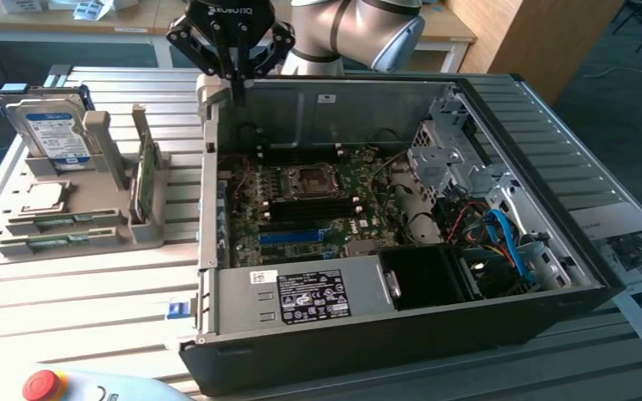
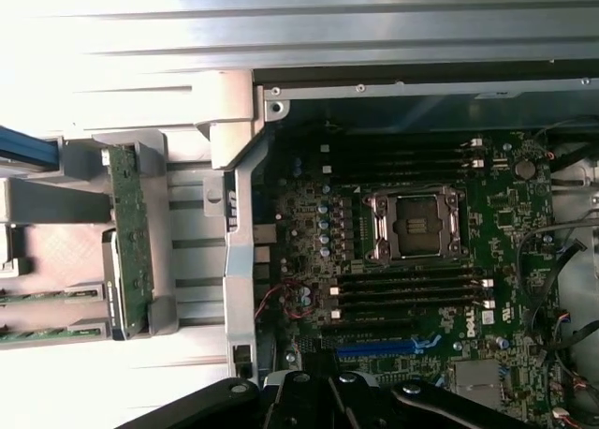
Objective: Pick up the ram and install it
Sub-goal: 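Reach for the ram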
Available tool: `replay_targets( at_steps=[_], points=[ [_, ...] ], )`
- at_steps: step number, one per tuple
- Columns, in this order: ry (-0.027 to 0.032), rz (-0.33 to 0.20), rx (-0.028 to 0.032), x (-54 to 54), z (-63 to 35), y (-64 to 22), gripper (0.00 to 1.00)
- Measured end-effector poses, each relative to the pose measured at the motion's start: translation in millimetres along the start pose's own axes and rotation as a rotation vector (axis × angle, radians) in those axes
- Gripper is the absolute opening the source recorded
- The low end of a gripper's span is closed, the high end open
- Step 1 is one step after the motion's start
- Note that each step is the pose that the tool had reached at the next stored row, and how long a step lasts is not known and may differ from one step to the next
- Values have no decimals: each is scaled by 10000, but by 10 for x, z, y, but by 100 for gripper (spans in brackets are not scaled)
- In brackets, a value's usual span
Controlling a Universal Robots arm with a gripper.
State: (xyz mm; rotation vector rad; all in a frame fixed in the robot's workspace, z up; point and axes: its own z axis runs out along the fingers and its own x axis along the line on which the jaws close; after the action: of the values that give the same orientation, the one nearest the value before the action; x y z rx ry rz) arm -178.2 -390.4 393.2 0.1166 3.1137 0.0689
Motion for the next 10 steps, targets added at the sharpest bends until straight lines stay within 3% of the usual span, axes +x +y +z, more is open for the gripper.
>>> replay_targets(
  at_steps=[10],
  points=[
    [0, 1, 1, 114, -3, 8, 10]
  ],
)
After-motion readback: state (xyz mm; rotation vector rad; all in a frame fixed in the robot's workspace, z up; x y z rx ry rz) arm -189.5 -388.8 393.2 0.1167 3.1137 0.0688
